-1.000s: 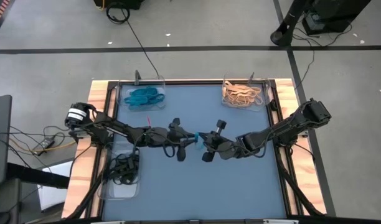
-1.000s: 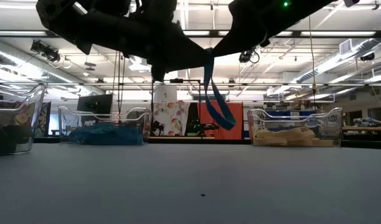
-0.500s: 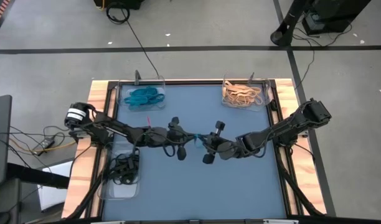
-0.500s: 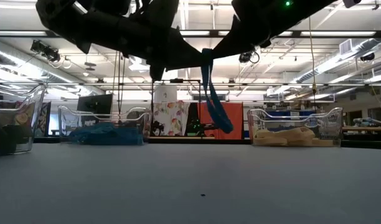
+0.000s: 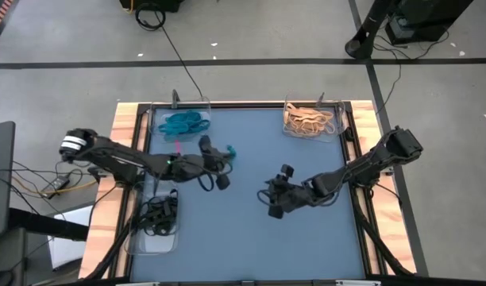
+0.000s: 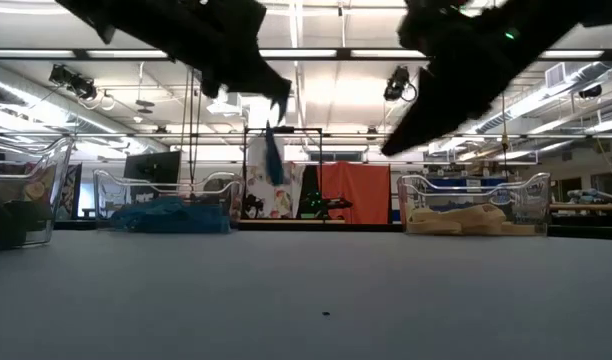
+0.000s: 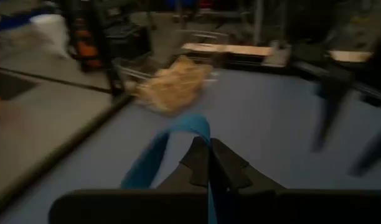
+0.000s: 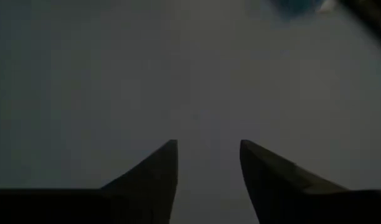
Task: Sort rubber bands into baskets
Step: Put the blue rubber band into the top left transparent bin
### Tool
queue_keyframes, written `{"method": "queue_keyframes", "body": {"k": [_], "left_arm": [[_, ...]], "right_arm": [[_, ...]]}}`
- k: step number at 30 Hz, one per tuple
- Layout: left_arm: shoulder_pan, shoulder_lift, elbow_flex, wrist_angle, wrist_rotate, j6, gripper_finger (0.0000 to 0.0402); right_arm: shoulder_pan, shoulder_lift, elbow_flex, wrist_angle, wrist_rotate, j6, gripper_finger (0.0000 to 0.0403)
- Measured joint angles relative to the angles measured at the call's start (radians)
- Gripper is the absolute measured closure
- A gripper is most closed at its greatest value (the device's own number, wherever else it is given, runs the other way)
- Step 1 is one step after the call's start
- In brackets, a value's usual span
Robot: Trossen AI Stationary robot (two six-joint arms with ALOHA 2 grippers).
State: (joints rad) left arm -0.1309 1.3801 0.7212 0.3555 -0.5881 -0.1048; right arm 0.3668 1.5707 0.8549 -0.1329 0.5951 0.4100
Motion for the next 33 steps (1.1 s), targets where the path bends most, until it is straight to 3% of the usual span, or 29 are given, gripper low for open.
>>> {"method": "queue_keyframes", "body": {"k": [4,14,24,33], "left_arm": [[0.047,-0.106,0.0,-0.134,-0.065,0.054,0.04],[0.315,-0.303,0.0,-0.403,-0.068,0.045,0.04],[0.629,-0.307,0.0,-0.601,0.106,-0.038,0.04],[0.805,-0.307,0.0,-0.79,0.115,-0.135,0.0364]], "right_arm": [[0.042,0.0,-0.056,0.003,-0.012,0.089,0.0211],[0.082,0.0,-0.11,0.02,-0.012,0.172,0.0215],[0.084,0.0,-0.111,0.044,-0.011,0.166,0.0215],[0.103,0.0,-0.111,0.046,-0.012,0.167,0.0215]]}}
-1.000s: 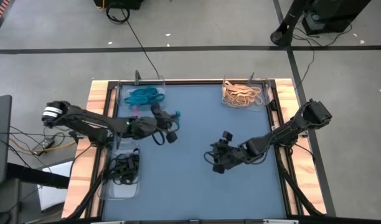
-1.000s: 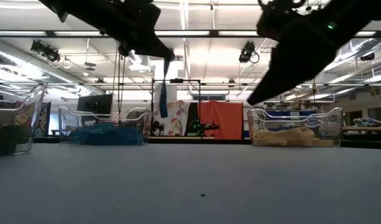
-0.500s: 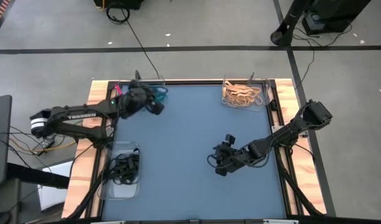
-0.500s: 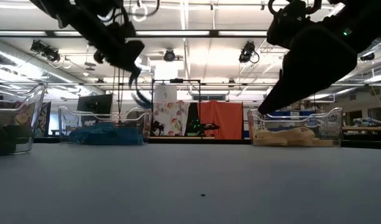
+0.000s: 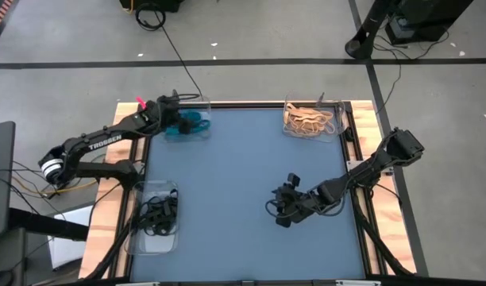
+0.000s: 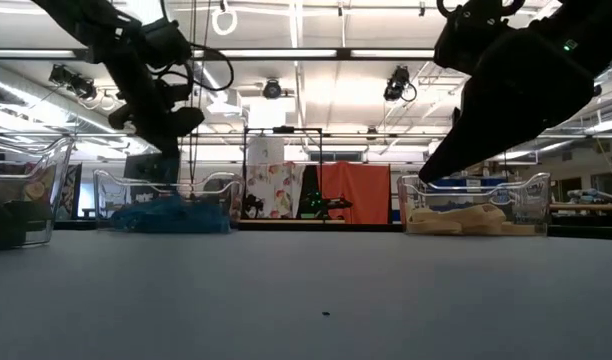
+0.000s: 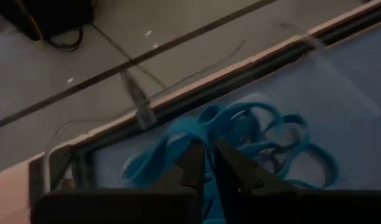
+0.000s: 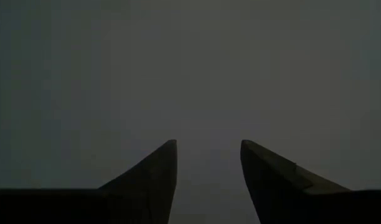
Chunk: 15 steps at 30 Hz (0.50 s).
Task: Sort rubber bands into baskets
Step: Put the blue rubber band into the top left transparent bin
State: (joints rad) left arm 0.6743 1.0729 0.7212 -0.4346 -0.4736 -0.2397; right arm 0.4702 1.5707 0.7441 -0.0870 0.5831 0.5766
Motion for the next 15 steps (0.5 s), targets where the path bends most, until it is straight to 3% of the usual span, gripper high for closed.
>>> {"method": "queue_keyframes", "body": {"k": [9,15], "left_arm": [[0.016,0.0,0.0,-0.042,0.015,0.018,0.0306],[0.015,-0.007,0.0,-0.049,0.043,0.038,0.0243]], "right_arm": [[0.001,0.0,0.0,0.006,0.001,0.0,0.0215],[-0.001,-0.005,0.0,0.025,0.011,-0.008,0.0215]]}}
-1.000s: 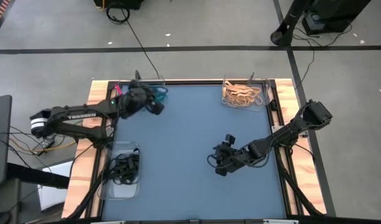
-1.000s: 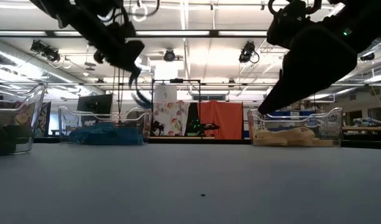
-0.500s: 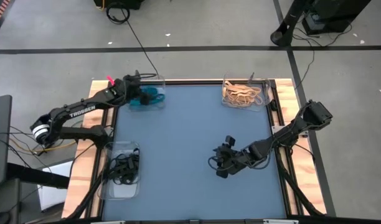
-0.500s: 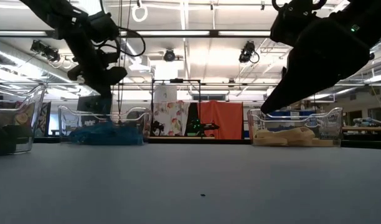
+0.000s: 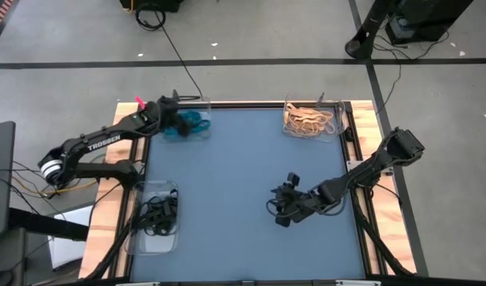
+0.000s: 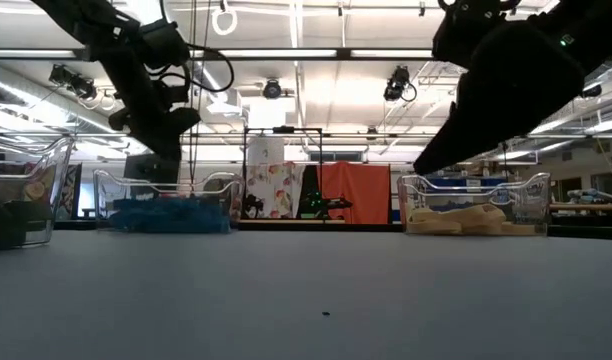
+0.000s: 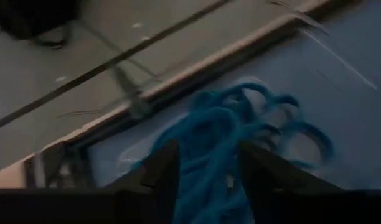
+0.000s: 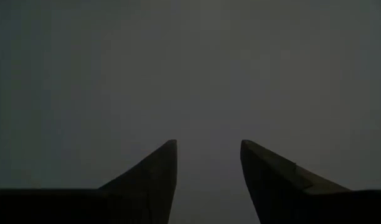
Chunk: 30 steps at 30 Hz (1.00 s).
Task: Sort rubber bands into baskets
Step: Put the blue rubber band into the top left transparent bin, then return to Home Position
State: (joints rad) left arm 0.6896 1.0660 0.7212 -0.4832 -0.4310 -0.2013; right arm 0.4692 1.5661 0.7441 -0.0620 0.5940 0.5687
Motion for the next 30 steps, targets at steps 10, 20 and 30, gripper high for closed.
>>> {"method": "queue_keyframes", "body": {"k": [10,20,30], "left_arm": [[-0.166,-0.147,0.0,0.039,0.187,0.09,0.0219],[-0.552,-0.425,-0.147,0.264,0.185,0.039,0.0222],[-0.736,-0.54,-0.243,0.375,0.138,0.103,0.0318]], "right_arm": [[0.021,-0.161,0.0,-0.055,0.103,-0.073,0.0268],[0.102,-0.373,0.0,-0.091,0.16,-0.179,0.0393],[0.172,-0.592,-0.002,-0.229,0.305,-0.305,0.0399]]}}
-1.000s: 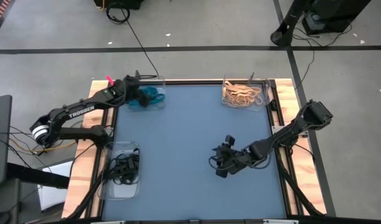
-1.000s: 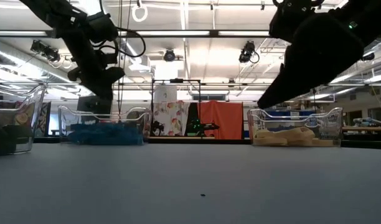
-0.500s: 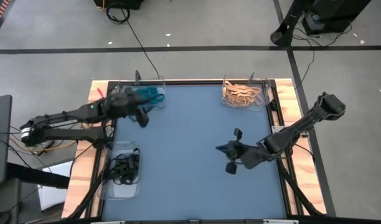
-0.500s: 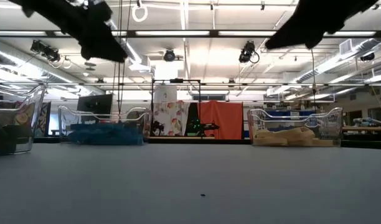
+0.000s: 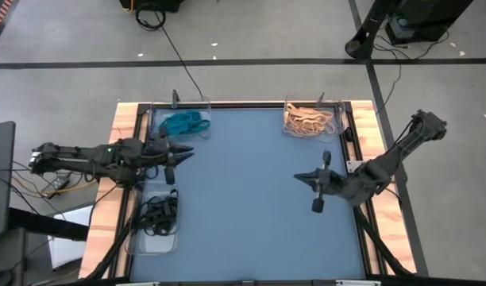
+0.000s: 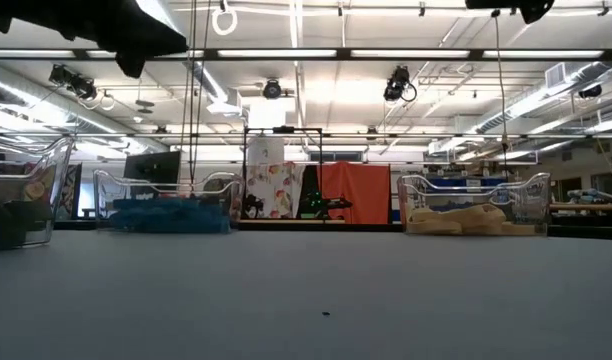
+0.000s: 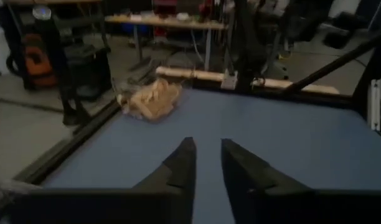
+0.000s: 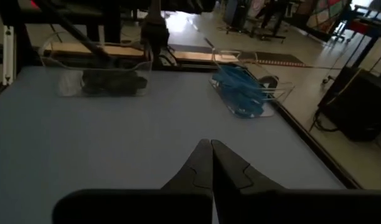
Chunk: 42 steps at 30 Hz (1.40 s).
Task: Sort rubber bands into baskets
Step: Return to Home Position
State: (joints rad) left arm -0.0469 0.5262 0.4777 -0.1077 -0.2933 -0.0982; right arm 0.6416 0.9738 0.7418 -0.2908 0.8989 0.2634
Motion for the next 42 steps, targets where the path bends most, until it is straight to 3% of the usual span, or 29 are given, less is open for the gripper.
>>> {"method": "queue_keyframes", "body": {"k": [6,13,18,23,29,32,38,42], "left_arm": [[-0.002,-0.118,0.0,-0.041,0.001,0.04,0.0394],[-0.002,-0.197,-0.017,-0.065,0.001,0.07,0.0391],[0.005,-0.191,-0.134,0.094,0.048,0.088,0.0398],[0.004,-0.197,-0.191,0.135,0.097,0.064,0.0399],[0.004,-0.268,-0.193,0.121,0.078,0.098,0.0399],[0.004,-0.353,-0.193,0.026,0.069,0.089,0.0399],[0.0,-0.502,-0.193,-0.137,0.056,0.023,0.04],[-0.006,-0.527,-0.192,-0.147,0.062,0.039,0.04]], "right_arm": [[-0.093,-0.193,-0.137,0.131,-0.133,-0.1,0.04],[-0.294,-0.419,-0.418,0.517,-0.454,-0.173,0.04],[-0.471,-0.437,-0.508,0.608,-0.62,-0.137,0.04],[-0.601,-0.432,-0.524,0.627,-0.776,-0.116,0.04],[-0.677,-0.481,-0.524,0.588,-0.815,-0.137,0.0398],[-0.696,-0.545,-0.524,0.514,-0.867,-0.133,0.0398],[-0.689,-0.686,-0.524,0.357,-0.9,-0.099,0.0398],[-0.664,-0.75,-0.562,0.401,-0.901,-0.101,0.0397]]}}
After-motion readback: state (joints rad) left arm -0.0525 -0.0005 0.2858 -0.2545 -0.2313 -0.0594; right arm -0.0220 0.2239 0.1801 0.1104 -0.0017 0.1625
